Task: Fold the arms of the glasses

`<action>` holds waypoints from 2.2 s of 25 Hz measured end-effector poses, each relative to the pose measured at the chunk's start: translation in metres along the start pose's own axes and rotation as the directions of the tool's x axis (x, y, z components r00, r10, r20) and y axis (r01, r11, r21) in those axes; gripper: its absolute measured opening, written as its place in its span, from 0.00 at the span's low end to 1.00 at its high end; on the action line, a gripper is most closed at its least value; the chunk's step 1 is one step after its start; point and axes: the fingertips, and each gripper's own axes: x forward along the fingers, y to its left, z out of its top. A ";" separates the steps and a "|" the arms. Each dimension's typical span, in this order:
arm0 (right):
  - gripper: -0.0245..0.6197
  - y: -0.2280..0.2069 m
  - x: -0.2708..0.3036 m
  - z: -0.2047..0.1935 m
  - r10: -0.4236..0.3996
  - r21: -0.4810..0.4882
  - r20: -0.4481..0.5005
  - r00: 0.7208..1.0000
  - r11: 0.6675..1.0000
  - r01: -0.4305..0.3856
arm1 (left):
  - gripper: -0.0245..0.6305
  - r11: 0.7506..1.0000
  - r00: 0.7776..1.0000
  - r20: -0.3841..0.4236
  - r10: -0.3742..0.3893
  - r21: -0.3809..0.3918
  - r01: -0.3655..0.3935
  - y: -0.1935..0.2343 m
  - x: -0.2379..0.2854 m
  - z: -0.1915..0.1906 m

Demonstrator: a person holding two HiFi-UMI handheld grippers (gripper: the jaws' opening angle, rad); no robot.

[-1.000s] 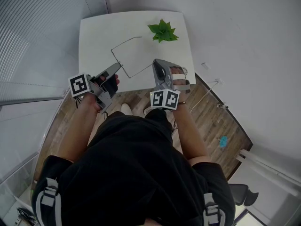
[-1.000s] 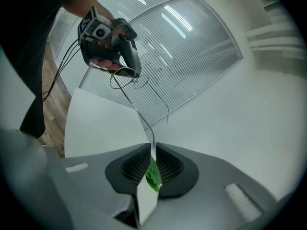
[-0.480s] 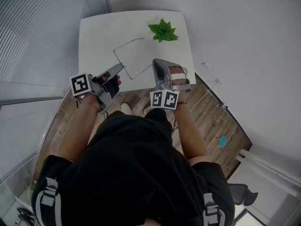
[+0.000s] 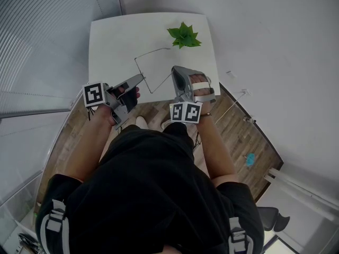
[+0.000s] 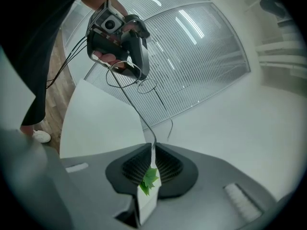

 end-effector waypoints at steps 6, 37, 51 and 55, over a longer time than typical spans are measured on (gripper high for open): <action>0.10 0.001 0.002 0.001 -0.001 -0.021 0.012 1.000 1.000 0.001 | 0.06 1.000 1.000 -0.022 -0.012 -0.008 0.012 0.001 0.002 -0.004; 0.10 0.009 -0.005 0.028 0.028 -0.130 0.117 0.993 0.991 -0.013 | 0.06 0.999 0.987 -0.153 -0.041 -0.033 0.036 -0.001 0.019 -0.046; 0.10 0.010 -0.006 0.039 0.034 -0.139 0.152 0.988 0.990 -0.013 | 0.06 0.998 0.985 -0.168 -0.049 -0.039 0.043 -0.001 0.025 -0.055; 0.10 0.011 -0.005 0.044 0.037 -0.140 0.162 0.986 0.990 -0.014 | 0.06 0.998 0.983 -0.176 -0.052 -0.042 0.045 -0.003 0.025 -0.057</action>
